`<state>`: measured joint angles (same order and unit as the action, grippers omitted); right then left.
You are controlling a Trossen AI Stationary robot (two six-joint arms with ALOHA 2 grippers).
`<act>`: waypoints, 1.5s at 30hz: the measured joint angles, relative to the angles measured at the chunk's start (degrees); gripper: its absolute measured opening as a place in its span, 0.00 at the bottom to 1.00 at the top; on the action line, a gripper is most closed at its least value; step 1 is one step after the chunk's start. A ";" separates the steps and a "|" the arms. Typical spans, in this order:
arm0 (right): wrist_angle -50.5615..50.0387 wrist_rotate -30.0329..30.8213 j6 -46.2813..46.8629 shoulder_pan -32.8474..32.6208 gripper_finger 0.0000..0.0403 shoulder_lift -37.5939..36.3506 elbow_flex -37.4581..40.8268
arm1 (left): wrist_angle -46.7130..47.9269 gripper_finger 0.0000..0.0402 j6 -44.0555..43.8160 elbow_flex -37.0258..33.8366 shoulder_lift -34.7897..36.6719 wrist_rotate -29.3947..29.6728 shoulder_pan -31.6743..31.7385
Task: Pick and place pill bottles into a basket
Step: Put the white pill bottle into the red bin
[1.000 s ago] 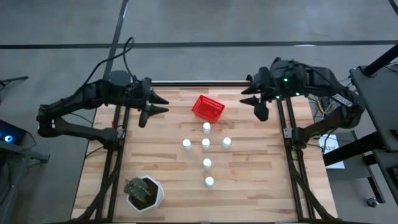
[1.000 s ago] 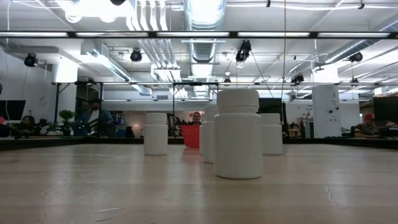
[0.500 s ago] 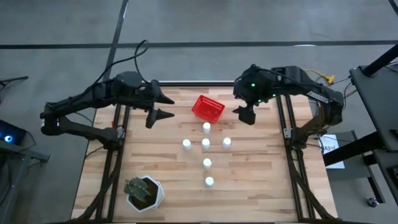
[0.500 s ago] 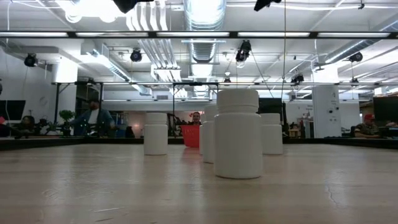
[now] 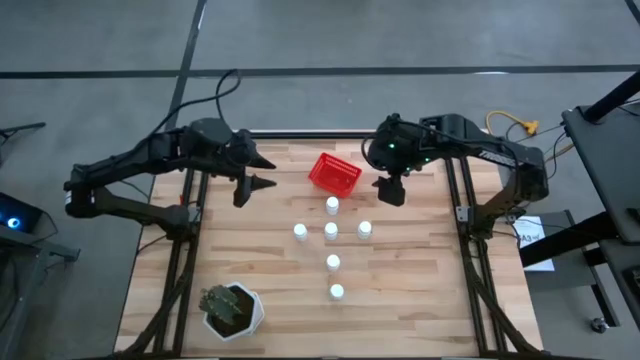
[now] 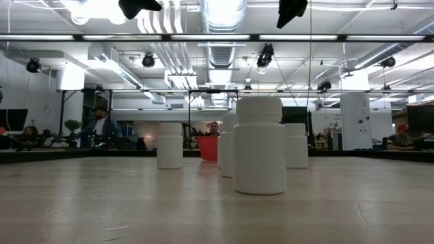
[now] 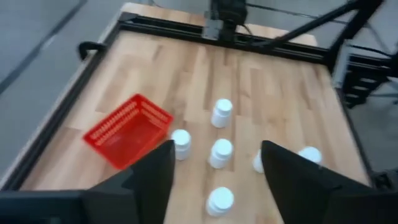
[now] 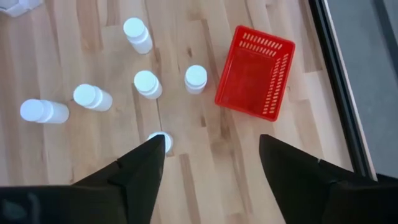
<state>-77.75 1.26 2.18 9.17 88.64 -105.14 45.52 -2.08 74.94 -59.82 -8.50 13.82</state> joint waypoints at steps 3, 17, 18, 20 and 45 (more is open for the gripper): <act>1.26 0.00 0.24 0.04 0.55 -1.13 1.57 | 0.00 0.35 1.25 -0.17 1.32 0.19 0.04; 3.63 -0.06 0.82 0.00 0.36 -3.71 10.67 | -15.95 0.03 -5.33 -17.62 15.53 -6.06 -0.08; 3.88 -0.07 0.81 0.00 0.34 -3.72 11.50 | -17.32 0.02 -6.15 -19.68 16.88 -6.04 -0.20; 5.00 -0.19 0.79 0.00 0.31 -3.83 13.44 | -21.69 0.01 -6.84 -23.96 19.63 -6.05 -0.44; 13.45 -4.82 2.61 0.22 0.02 -3.25 22.10 | -64.62 0.00 -2.12 -68.66 39.46 -8.63 -0.48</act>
<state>-64.30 -3.56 4.78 9.39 85.38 -83.04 -19.10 -4.20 6.29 -20.36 -17.12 13.34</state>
